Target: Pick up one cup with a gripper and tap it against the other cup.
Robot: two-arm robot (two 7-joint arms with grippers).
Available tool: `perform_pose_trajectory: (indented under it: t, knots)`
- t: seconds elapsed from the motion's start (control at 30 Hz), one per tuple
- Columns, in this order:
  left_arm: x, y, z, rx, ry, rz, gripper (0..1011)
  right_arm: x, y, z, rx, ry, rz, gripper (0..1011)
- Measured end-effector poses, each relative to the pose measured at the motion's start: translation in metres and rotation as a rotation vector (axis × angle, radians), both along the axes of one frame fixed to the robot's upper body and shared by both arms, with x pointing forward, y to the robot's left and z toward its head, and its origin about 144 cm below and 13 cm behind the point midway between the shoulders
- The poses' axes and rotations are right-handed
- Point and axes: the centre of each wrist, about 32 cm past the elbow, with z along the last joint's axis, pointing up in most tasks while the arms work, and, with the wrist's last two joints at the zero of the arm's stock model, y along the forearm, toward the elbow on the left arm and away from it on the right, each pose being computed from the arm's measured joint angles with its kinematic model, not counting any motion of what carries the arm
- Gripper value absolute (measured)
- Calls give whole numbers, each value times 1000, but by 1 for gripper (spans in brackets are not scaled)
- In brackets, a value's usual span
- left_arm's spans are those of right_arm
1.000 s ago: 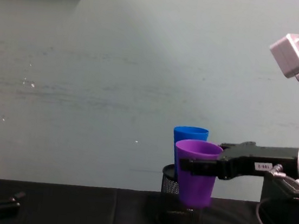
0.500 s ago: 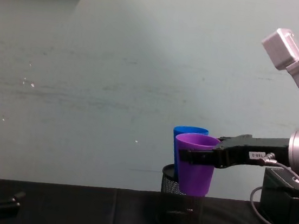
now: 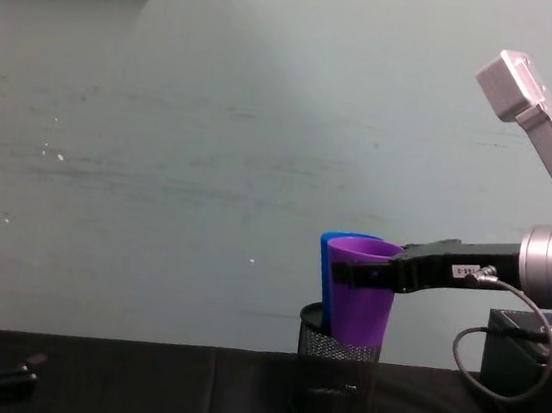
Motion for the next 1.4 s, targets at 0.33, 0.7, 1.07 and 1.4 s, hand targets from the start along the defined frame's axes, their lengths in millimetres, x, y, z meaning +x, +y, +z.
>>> perform_pose_trajectory:
  t: [0.33, 0.7, 1.07, 1.4]
  knots:
    - [0, 0, 0, 0, 0, 0, 1000, 7, 1, -2, 15, 8, -12, 718]
    - [0, 0, 0, 0, 0, 0, 1000, 12, 2, 1, 22, 4, -15, 718]
    - [0, 0, 0, 0, 0, 0, 1000, 11, 2, 2, 22, 1, -14, 718]
    - [0, 0, 0, 0, 0, 0, 1000, 11, 2, 2, 21, 1, -14, 718]
